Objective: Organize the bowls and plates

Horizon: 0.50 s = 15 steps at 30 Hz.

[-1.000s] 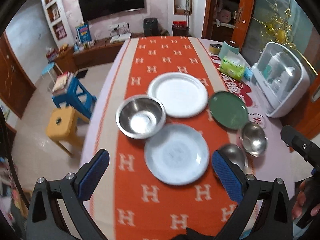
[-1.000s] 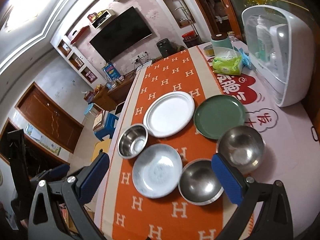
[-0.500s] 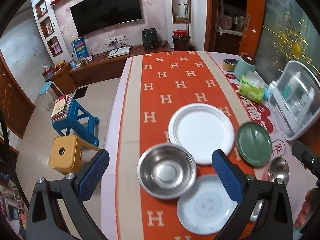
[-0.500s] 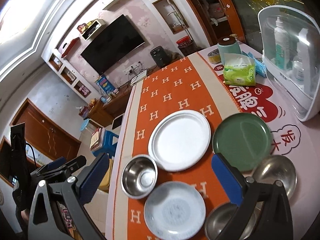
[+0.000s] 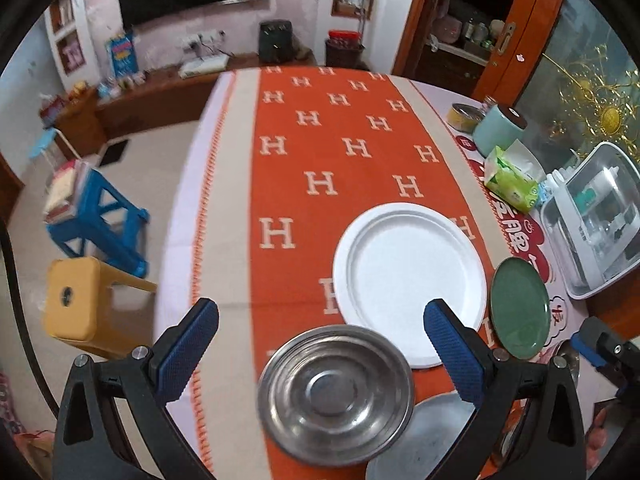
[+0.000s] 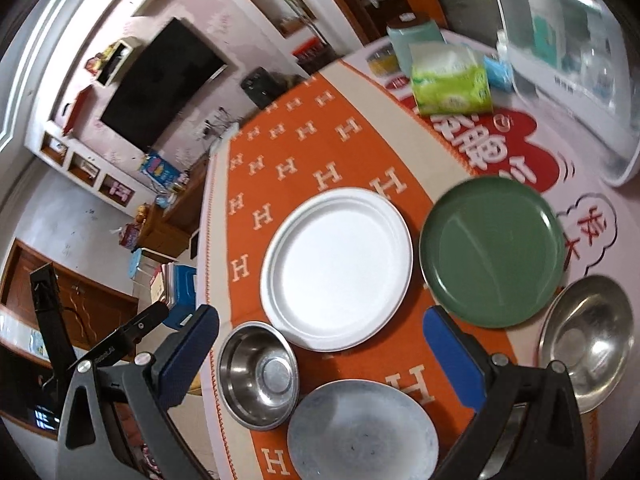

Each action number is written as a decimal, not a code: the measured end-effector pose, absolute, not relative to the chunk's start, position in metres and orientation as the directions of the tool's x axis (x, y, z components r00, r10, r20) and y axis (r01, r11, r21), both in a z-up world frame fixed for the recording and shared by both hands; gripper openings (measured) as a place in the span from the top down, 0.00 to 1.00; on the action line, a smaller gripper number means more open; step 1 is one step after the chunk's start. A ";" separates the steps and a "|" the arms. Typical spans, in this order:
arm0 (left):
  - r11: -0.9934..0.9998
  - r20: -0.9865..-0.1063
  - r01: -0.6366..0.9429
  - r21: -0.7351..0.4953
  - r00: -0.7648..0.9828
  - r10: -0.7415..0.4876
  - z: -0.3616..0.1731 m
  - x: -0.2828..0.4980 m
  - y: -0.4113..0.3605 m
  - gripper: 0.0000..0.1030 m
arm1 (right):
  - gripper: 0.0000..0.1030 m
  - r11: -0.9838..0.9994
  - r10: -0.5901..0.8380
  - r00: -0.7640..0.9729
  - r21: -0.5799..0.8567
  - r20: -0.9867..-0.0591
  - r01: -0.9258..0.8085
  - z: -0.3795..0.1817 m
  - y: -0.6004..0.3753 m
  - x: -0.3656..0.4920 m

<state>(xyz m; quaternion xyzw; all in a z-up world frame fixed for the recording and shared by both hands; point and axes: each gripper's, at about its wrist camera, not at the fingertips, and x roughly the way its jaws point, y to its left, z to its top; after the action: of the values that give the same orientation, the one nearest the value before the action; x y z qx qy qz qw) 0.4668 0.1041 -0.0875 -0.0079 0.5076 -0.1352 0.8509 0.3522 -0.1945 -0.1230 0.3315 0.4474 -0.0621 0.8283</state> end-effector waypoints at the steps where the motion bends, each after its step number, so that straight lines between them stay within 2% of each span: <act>1: 0.959 -0.860 0.226 -0.169 0.441 -0.256 -0.095 0.471 0.103 0.01 | 0.01 0.764 0.198 0.580 0.495 -0.790 0.414 -0.131 -0.195 0.355; 9: 0.931 -0.855 0.233 -0.280 0.380 -0.352 -0.160 0.502 0.091 0.01 | 0.12 0.725 0.233 0.499 0.491 -0.835 0.482 -0.185 -0.195 0.372; 15: 0.926 -0.876 0.231 -0.300 0.317 -0.363 -0.195 0.515 0.083 0.05 | 0.31 0.715 0.258 0.445 0.479 -0.858 0.509 -0.216 -0.192 0.384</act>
<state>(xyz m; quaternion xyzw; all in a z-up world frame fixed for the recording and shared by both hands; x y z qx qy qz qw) 0.5148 0.0826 -0.1950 -0.0597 0.5546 -0.1834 0.8094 0.3837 -0.1915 -0.2158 0.3684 0.5203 -0.0819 0.7661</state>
